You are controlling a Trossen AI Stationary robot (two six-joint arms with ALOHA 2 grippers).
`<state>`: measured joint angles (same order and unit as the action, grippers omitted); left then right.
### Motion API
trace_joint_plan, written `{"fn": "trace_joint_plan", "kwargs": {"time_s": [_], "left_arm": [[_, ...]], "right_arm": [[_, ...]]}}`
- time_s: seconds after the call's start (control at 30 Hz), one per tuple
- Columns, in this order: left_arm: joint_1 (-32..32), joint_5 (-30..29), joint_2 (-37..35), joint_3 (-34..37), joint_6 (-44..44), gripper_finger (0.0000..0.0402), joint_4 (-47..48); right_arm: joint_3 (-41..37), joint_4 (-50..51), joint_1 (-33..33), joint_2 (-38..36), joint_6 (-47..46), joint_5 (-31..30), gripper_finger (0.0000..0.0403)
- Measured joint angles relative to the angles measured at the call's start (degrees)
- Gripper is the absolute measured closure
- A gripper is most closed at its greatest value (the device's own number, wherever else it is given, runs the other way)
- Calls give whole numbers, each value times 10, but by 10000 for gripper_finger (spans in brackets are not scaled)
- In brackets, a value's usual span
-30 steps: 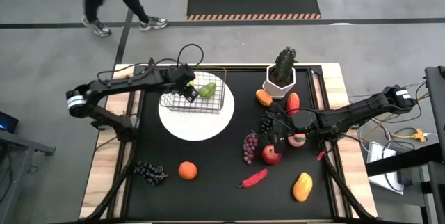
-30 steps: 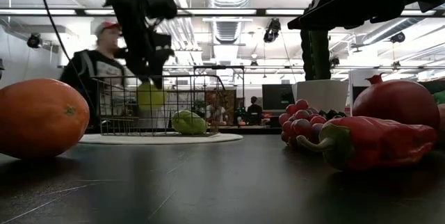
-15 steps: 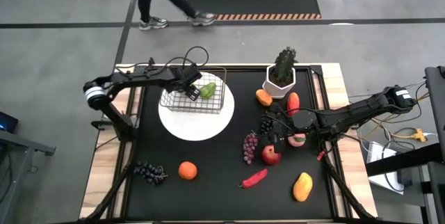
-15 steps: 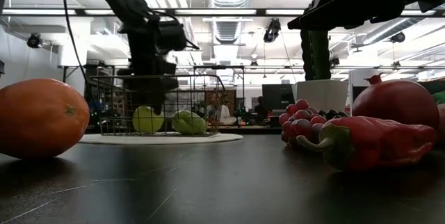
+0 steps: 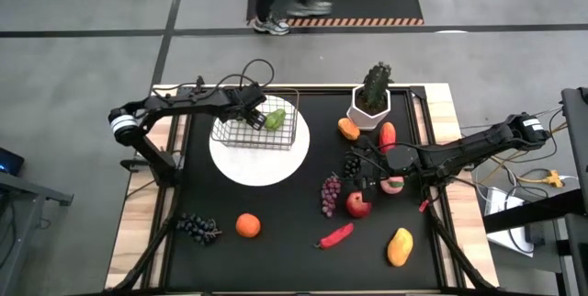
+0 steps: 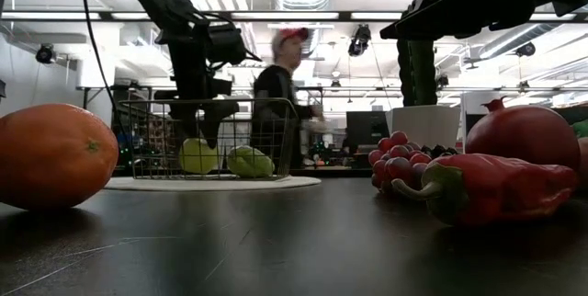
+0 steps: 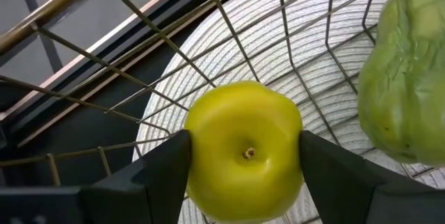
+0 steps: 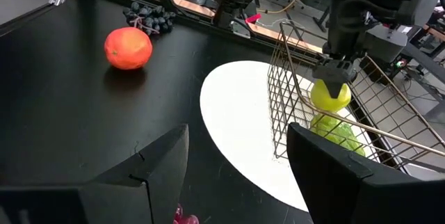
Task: Build produce basket
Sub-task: Put the green apple in the gold wire basket, then put the top black grapes in the gold wire basket
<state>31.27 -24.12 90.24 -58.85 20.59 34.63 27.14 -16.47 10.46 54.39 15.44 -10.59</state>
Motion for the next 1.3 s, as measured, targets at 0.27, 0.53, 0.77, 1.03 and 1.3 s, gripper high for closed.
{"fn": "trace_joint_plan", "kwargs": {"time_s": [0.27, 0.53, 0.77, 1.03, 1.3], "left_arm": [[2, -2, 0, 1, -1, 132, 1], [2, -2, -4, -8, -31, 125, 11], [-1, -1, -35, -17, -66, 125, 27], [-39, 62, -132, -17, -75, 124, 14], [-168, 74, -229, 13, -81, 124, -116]], "right_arm": [[0, 0, 0, 0, 0, 0, 174], [0, 0, 0, 0, 0, 0, 174], [0, 0, 0, 0, -4, 0, 174], [0, 0, 0, 0, -4, 0, 174], [0, 0, 0, 0, -32, 0, 174]]}}
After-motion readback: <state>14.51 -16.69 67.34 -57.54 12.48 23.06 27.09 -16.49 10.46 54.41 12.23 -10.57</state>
